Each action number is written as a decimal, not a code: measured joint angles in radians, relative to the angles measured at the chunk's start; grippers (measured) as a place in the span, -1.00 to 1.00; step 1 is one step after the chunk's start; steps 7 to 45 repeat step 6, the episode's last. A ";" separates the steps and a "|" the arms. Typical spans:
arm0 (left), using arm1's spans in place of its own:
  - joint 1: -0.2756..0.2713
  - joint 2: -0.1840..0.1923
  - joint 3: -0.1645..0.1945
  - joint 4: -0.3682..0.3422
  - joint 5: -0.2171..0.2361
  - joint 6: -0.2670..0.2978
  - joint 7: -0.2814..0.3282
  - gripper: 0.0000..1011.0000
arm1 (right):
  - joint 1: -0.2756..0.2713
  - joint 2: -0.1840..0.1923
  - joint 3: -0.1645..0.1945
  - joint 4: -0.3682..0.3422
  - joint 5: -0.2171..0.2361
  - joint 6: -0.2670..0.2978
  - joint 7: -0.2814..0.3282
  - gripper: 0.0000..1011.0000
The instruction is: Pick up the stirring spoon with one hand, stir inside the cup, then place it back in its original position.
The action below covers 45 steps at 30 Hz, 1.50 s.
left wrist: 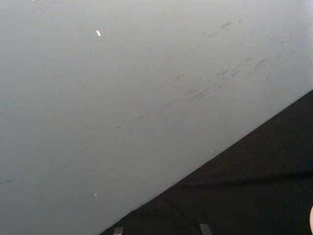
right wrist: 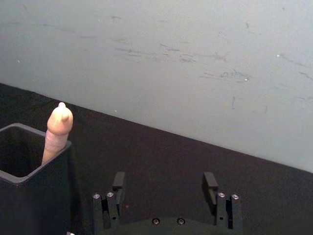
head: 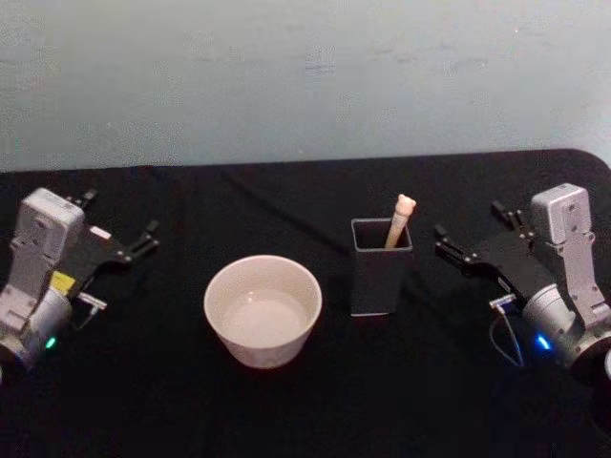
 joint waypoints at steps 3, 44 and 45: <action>0.000 0.000 0.000 0.000 0.000 0.000 0.000 0.98 | 0.000 0.000 0.000 0.000 0.000 0.000 0.000 0.98; 0.000 0.000 0.000 0.000 0.000 0.000 0.000 0.98 | 0.000 0.000 0.000 0.000 0.000 0.000 0.000 0.98; 0.000 0.000 0.000 0.000 0.000 0.000 0.000 0.98 | 0.000 0.000 0.000 0.000 0.000 0.000 0.000 0.98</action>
